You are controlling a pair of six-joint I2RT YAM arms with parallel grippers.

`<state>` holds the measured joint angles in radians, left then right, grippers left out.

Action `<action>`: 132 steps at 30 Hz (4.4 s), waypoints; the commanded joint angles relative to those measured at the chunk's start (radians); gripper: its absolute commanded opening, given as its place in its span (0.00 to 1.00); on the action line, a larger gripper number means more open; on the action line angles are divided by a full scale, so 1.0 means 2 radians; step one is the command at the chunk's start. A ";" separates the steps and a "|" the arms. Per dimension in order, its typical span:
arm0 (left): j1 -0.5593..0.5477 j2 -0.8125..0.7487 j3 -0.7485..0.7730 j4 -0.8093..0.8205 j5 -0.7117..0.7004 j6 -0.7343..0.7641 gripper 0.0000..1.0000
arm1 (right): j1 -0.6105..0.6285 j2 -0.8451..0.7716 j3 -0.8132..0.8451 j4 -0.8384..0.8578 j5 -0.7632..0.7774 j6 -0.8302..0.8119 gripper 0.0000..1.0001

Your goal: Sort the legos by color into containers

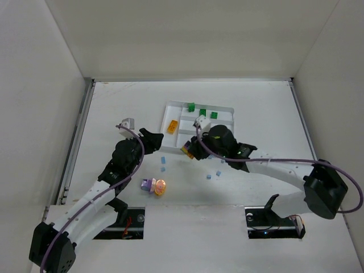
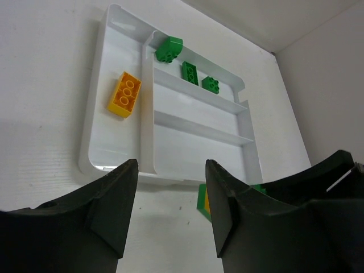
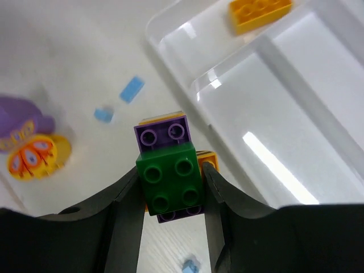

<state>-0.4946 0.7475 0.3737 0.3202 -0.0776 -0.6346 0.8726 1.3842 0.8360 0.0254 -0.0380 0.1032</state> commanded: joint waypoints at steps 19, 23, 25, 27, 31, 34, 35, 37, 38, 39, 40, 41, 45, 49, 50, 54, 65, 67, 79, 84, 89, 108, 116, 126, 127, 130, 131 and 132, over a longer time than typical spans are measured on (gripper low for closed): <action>-0.162 0.216 0.089 0.283 -0.016 -0.055 0.47 | -0.248 -0.092 -0.159 0.380 -0.244 0.515 0.16; -0.173 0.243 0.097 0.312 -0.023 -0.063 0.47 | -0.259 -0.071 -0.174 0.425 -0.263 0.552 0.16; -0.175 0.254 0.101 0.324 -0.023 -0.068 0.48 | -0.263 -0.059 -0.181 0.450 -0.271 0.569 0.16; -0.176 0.262 0.103 0.332 -0.023 -0.073 0.48 | -0.272 -0.046 -0.186 0.475 -0.282 0.589 0.16; -0.175 0.271 0.099 0.351 -0.026 -0.087 0.52 | -0.279 -0.018 -0.189 0.532 -0.292 0.632 0.16; -0.169 0.277 0.098 0.359 -0.026 -0.095 0.54 | -0.280 0.001 -0.189 0.566 -0.301 0.658 0.16; -0.167 0.277 0.097 0.361 -0.026 -0.099 0.55 | -0.279 0.008 -0.188 0.576 -0.302 0.665 0.16; -0.164 0.280 0.096 0.365 -0.024 -0.103 0.57 | -0.278 0.016 -0.184 0.582 -0.302 0.670 0.16; -0.163 0.280 0.095 0.366 -0.024 -0.105 0.58 | -0.278 0.018 -0.182 0.584 -0.302 0.671 0.16; -0.162 0.280 0.095 0.366 -0.023 -0.108 0.59 | -0.278 0.019 -0.179 0.584 -0.301 0.671 0.16; -0.160 0.280 0.094 0.366 -0.023 -0.109 0.60 | -0.276 0.020 -0.178 0.584 -0.300 0.671 0.16; -0.159 0.281 0.094 0.366 -0.022 -0.110 0.60 | -0.273 0.020 -0.176 0.584 -0.299 0.671 0.16; -0.151 0.284 0.090 0.376 -0.016 -0.124 0.61 | -0.262 0.024 -0.167 0.583 -0.294 0.672 0.16; -0.143 0.286 0.086 0.384 -0.013 -0.139 0.58 | -0.252 0.027 -0.163 0.583 -0.289 0.675 0.16; -0.140 0.287 0.085 0.387 -0.013 -0.144 0.56 | -0.251 0.028 -0.162 0.583 -0.288 0.675 0.16; -0.137 0.291 0.082 0.409 -0.008 -0.161 0.49 | -0.246 0.032 -0.161 0.584 -0.284 0.677 0.16; -0.137 0.300 0.080 0.423 0.004 -0.170 0.37 | -0.235 0.034 -0.162 0.584 -0.278 0.677 0.17; -0.137 0.300 0.079 0.423 0.004 -0.171 0.34 | -0.235 0.034 -0.162 0.584 -0.278 0.676 0.17; -0.134 0.288 0.072 0.416 0.004 -0.168 0.24 | -0.246 0.027 -0.174 0.606 -0.283 0.689 0.18; -0.133 0.287 0.069 0.416 0.005 -0.167 0.23 | -0.255 0.020 -0.175 0.609 -0.288 0.691 0.18; -0.130 0.280 0.066 0.414 0.007 -0.164 0.22 | -0.267 0.014 -0.181 0.609 -0.291 0.692 0.17; -0.117 0.275 0.062 0.407 0.017 -0.164 0.19 | -0.285 0.035 -0.197 0.619 -0.294 0.683 0.17; -0.117 0.251 0.040 0.324 0.002 -0.125 0.20 | -0.267 0.040 -0.198 0.528 -0.271 0.607 0.16; -0.147 0.261 0.074 0.295 0.001 -0.108 0.50 | -0.210 -0.005 -0.167 0.375 -0.217 0.483 0.17; -0.150 0.264 0.079 0.297 0.006 -0.108 0.52 | -0.207 -0.007 -0.166 0.375 -0.220 0.481 0.17; -0.150 0.277 0.088 0.302 0.021 -0.111 0.53 | -0.206 -0.009 -0.163 0.378 -0.226 0.481 0.17; -0.150 0.280 0.089 0.303 0.024 -0.112 0.54 | -0.206 -0.007 -0.163 0.380 -0.229 0.484 0.17; -0.151 0.283 0.089 0.305 0.027 -0.113 0.54 | -0.204 -0.006 -0.162 0.384 -0.232 0.486 0.17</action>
<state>-0.7914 1.3018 0.5098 0.8814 -0.0551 -0.8696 0.4553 1.3895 0.4709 0.7765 -0.5045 1.1095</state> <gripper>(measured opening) 0.535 0.449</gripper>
